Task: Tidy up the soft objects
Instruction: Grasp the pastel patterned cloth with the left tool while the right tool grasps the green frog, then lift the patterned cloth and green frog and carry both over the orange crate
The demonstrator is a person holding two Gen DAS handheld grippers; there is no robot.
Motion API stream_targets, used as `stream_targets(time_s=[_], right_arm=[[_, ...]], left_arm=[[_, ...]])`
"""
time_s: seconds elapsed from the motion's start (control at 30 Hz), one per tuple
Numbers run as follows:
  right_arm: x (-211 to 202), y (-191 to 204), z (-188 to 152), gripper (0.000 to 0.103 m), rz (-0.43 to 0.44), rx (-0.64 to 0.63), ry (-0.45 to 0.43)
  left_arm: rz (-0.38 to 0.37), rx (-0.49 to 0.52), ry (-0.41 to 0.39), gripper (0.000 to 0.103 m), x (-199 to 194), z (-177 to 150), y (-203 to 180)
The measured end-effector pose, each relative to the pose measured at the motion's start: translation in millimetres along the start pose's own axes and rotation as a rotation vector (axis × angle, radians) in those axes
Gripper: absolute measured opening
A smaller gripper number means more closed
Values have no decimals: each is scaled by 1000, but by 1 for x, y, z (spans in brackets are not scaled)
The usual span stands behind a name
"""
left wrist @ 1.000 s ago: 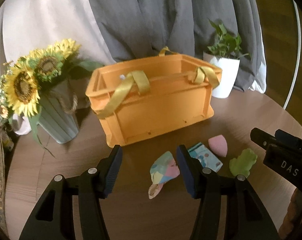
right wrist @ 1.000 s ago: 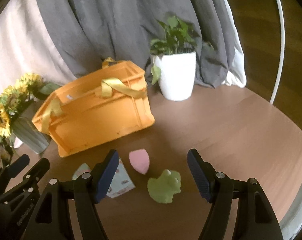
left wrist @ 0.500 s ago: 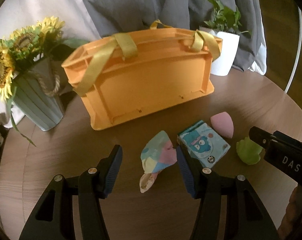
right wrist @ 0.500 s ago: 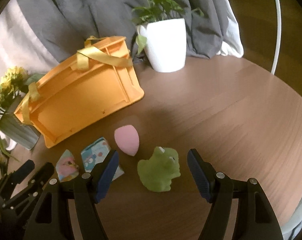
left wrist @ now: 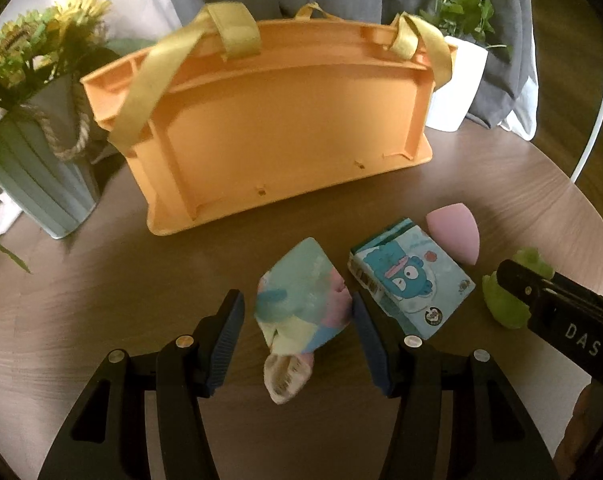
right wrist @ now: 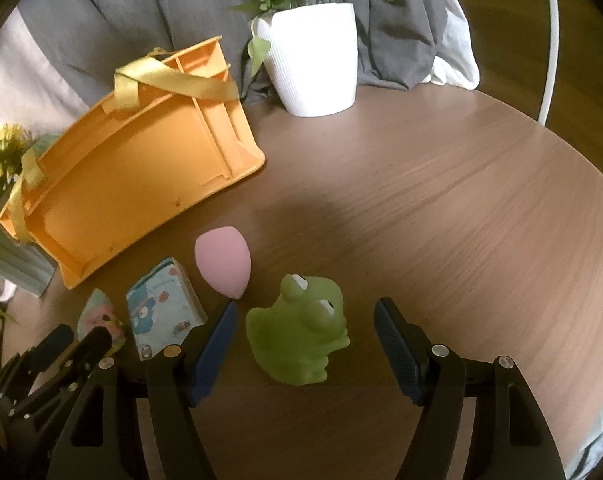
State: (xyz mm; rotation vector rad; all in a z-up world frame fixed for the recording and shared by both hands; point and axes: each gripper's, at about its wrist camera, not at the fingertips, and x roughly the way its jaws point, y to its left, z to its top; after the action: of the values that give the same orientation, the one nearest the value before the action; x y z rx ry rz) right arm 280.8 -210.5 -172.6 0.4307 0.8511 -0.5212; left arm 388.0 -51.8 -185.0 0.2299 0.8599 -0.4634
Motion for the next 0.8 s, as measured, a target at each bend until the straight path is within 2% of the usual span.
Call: stream_targets(time_s=[0.17, 0.23, 0.3, 0.4, 0.7, 0.77, 0.8], right_arm=[[4, 0, -2, 68, 0, -11, 18], [4, 0, -2, 66, 9, -22, 22], [4, 2, -2, 64, 15, -36, 21], [4, 6, -2, 54, 36, -65, 28], [3, 6, -1, 51, 50, -104, 27], [-2, 7, 0, 42, 52, -115, 9], [-3, 8, 1, 41, 50, -129, 3]], left_arm=[[-9, -17, 34, 55, 10, -2, 0], [-22, -28, 46, 48, 13, -3, 0], [-24, -33, 49, 47, 14, -4, 1], [-20, -34, 43, 44, 13, -4, 1], [-9, -51, 26, 42, 4, -6, 0], [-10, -56, 18, 42, 0, -5, 0], [-9, -56, 15, 42, -1, -5, -1]])
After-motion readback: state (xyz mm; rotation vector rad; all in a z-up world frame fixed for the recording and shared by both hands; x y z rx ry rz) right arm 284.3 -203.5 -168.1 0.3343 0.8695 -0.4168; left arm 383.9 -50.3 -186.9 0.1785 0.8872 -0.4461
